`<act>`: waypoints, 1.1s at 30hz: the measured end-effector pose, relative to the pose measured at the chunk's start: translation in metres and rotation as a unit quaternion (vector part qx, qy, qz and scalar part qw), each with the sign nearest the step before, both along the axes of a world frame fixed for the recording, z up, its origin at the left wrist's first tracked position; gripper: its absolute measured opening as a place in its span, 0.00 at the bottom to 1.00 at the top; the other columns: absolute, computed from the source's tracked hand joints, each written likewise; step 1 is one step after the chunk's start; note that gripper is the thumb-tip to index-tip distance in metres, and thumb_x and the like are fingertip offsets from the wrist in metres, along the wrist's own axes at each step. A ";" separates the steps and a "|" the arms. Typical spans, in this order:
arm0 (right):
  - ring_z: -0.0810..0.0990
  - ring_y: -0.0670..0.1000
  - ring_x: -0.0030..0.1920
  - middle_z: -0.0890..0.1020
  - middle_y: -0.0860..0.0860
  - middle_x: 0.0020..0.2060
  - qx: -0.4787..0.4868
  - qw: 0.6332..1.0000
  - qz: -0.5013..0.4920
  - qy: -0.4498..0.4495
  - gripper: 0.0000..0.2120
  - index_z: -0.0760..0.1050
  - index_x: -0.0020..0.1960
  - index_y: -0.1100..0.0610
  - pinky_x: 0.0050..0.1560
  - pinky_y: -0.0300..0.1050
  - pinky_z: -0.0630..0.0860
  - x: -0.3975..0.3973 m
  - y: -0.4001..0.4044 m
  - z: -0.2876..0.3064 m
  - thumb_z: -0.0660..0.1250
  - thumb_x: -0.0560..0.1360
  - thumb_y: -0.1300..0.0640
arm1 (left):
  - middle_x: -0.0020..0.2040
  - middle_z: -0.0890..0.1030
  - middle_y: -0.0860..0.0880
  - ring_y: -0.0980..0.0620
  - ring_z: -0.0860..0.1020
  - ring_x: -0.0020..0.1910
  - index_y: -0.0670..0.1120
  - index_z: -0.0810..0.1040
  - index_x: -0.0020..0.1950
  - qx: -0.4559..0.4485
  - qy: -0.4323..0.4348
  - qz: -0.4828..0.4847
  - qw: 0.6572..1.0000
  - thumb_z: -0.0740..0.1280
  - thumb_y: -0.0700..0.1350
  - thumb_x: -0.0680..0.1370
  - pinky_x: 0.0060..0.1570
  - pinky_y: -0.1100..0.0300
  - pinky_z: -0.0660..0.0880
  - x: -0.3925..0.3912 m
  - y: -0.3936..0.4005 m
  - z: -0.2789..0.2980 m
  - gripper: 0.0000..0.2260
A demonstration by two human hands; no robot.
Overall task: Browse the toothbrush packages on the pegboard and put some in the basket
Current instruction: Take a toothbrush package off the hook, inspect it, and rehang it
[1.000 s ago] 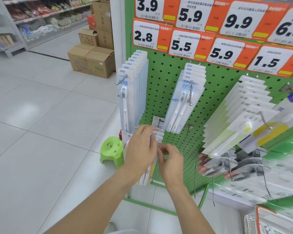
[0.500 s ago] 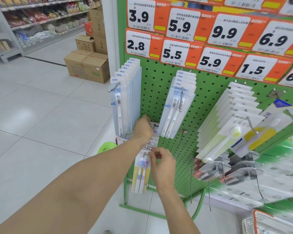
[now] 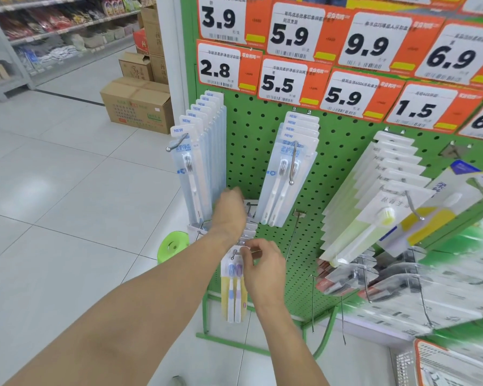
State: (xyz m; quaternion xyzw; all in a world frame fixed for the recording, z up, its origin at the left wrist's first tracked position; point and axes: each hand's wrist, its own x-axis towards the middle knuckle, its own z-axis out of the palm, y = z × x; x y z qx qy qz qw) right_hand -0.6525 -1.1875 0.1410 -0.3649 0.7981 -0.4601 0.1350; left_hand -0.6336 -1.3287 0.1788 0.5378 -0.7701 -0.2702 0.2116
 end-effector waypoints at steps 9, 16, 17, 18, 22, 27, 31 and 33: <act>0.80 0.42 0.41 0.77 0.44 0.44 0.027 1.000 0.003 0.015 0.02 0.80 0.48 0.50 0.45 0.43 0.74 0.003 -0.001 0.003 0.70 0.77 0.56 | 0.48 0.81 0.40 0.40 0.79 0.47 0.38 0.76 0.53 -0.016 -0.002 0.027 0.999 0.64 0.32 0.77 0.44 0.50 0.77 0.009 0.004 0.001 0.06; 0.79 0.46 0.42 0.76 0.44 0.44 0.058 0.998 0.007 0.035 0.03 0.79 0.49 0.50 0.46 0.47 0.76 0.004 -0.003 0.007 0.70 0.76 0.55 | 0.42 0.80 0.47 0.43 0.77 0.41 0.43 0.73 0.46 -0.091 0.135 0.059 0.985 0.62 0.35 0.80 0.40 0.51 0.71 0.011 0.018 0.006 0.04; 0.79 0.47 0.43 0.76 0.45 0.44 0.061 0.997 0.007 0.039 0.04 0.80 0.50 0.51 0.46 0.47 0.76 0.004 -0.003 0.007 0.70 0.76 0.55 | 0.40 0.77 0.51 0.46 0.75 0.40 0.43 0.73 0.46 -0.118 0.161 0.058 0.978 0.62 0.35 0.80 0.41 0.51 0.70 0.012 0.023 0.010 0.05; 0.79 0.48 0.44 0.76 0.45 0.45 0.062 0.997 0.006 0.045 0.06 0.80 0.52 0.52 0.46 0.48 0.76 0.005 -0.003 0.007 0.70 0.75 0.55 | 0.39 0.75 0.54 0.49 0.73 0.40 0.43 0.73 0.46 -0.145 0.184 0.054 0.971 0.62 0.36 0.81 0.41 0.53 0.70 0.013 0.029 0.015 0.05; 0.76 0.49 0.47 0.74 0.45 0.47 0.067 0.996 -0.001 0.058 0.08 0.80 0.53 0.53 0.44 0.45 0.72 0.007 -0.004 0.010 0.71 0.74 0.54 | 0.43 0.77 0.50 0.53 0.71 0.46 0.43 0.75 0.47 -0.234 0.250 0.036 0.939 0.64 0.36 0.80 0.48 0.63 0.67 0.022 0.050 0.025 0.04; 0.70 0.37 0.37 0.72 0.44 0.45 0.043 0.998 0.008 0.041 0.04 0.79 0.47 0.50 0.33 0.30 0.63 0.009 -0.003 0.013 0.72 0.75 0.58 | 0.50 0.79 0.48 0.53 0.76 0.51 0.42 0.75 0.52 -0.280 0.371 0.029 0.885 0.64 0.35 0.82 0.54 0.67 0.71 0.040 0.073 0.050 0.04; 0.73 0.37 0.38 0.75 0.45 0.46 0.018 0.999 0.008 0.043 0.06 0.80 0.44 0.48 0.36 0.30 0.67 0.011 -0.002 0.009 0.73 0.75 0.59 | 0.49 0.81 0.53 0.61 0.81 0.50 0.50 0.69 0.56 -0.260 0.470 0.040 0.842 0.62 0.37 0.83 0.51 0.67 0.76 0.057 0.090 0.082 0.08; 0.76 0.38 0.41 0.76 0.43 0.47 0.006 1.000 0.009 0.028 0.03 0.82 0.45 0.48 0.41 0.31 0.70 0.009 -0.001 0.008 0.75 0.75 0.56 | 0.42 0.80 0.60 0.65 0.81 0.44 0.49 0.70 0.55 -0.268 0.491 0.048 0.827 0.62 0.40 0.83 0.45 0.68 0.76 0.068 0.093 0.093 0.04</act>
